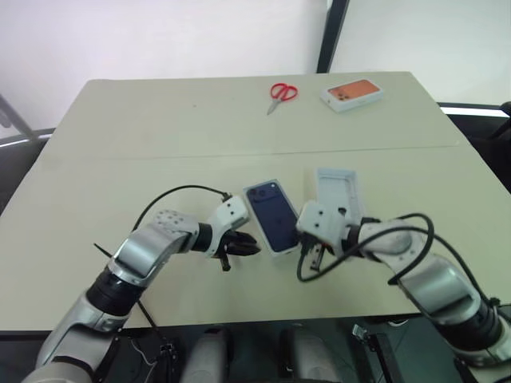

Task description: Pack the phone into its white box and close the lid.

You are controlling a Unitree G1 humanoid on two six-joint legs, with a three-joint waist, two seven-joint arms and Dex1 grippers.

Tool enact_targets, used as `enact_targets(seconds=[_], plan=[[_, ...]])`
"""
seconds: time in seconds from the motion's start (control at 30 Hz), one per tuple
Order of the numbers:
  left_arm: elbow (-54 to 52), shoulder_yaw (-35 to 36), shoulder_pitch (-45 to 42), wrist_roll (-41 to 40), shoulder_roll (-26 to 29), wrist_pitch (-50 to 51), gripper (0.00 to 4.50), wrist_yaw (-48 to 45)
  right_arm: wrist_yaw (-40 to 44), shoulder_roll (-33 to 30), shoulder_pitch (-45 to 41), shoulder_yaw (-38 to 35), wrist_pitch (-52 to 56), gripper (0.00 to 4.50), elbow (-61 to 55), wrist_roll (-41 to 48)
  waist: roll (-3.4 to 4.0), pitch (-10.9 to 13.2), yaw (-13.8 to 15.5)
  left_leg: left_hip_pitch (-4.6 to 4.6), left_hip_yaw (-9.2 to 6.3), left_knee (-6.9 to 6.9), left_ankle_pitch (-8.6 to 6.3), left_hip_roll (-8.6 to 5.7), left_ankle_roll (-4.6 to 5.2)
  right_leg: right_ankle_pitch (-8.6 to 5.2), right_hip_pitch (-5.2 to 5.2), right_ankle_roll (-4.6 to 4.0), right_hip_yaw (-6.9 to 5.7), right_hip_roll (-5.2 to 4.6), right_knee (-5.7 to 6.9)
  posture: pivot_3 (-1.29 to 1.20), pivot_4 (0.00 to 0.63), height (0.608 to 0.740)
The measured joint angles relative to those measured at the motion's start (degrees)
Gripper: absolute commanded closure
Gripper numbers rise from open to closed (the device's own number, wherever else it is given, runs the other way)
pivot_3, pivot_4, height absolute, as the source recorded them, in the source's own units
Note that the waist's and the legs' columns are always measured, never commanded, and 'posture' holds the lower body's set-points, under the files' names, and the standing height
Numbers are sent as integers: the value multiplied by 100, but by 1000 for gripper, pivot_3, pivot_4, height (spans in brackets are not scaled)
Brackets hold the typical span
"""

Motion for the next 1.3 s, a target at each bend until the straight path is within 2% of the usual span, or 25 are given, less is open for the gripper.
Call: enact_targets(seconds=[0.13,0.27,0.5,0.67,0.93,1.3], plan=[[3,137,11,-40,78,33,3314,111,-144,56,-220,3,-133,4500,479,-44,0,0,17,-3,1,3,0,-4,0,0,2,0,0,-7,-1,0,150,740],[168,273,-43,17,-101,37,3314,448,-322,23,-276,410,-639,4500,1355,-477,-1,1,14,-6,2,2,0,-6,0,0,-3,0,-1,-6,-1,0,150,740],[432,248,-232,150,-457,27,3314,855,-278,107,-226,614,-1090,4500,1661,-663,-1,0,3,-8,1,3,0,-5,-1,0,-6,0,-2,-3,2,0,150,740],[434,193,-238,175,-596,24,3314,899,-63,31,32,553,-999,4500,1230,-598,-1,0,23,-8,-1,4,0,-5,-1,0,-3,1,-2,-5,-1,0,150,740],[466,-23,-303,309,-527,-171,3314,605,158,-235,580,418,-420,4500,254,-448,0,-1,18,-4,0,5,0,-6,0,0,3,1,-3,-5,-1,0,150,740],[486,-293,-405,351,-527,-258,3314,206,194,-474,892,190,14,4500,-216,-299,0,-1,23,-4,-1,5,0,-7,1,0,5,1,-5,-6,-2,0,150,740]])
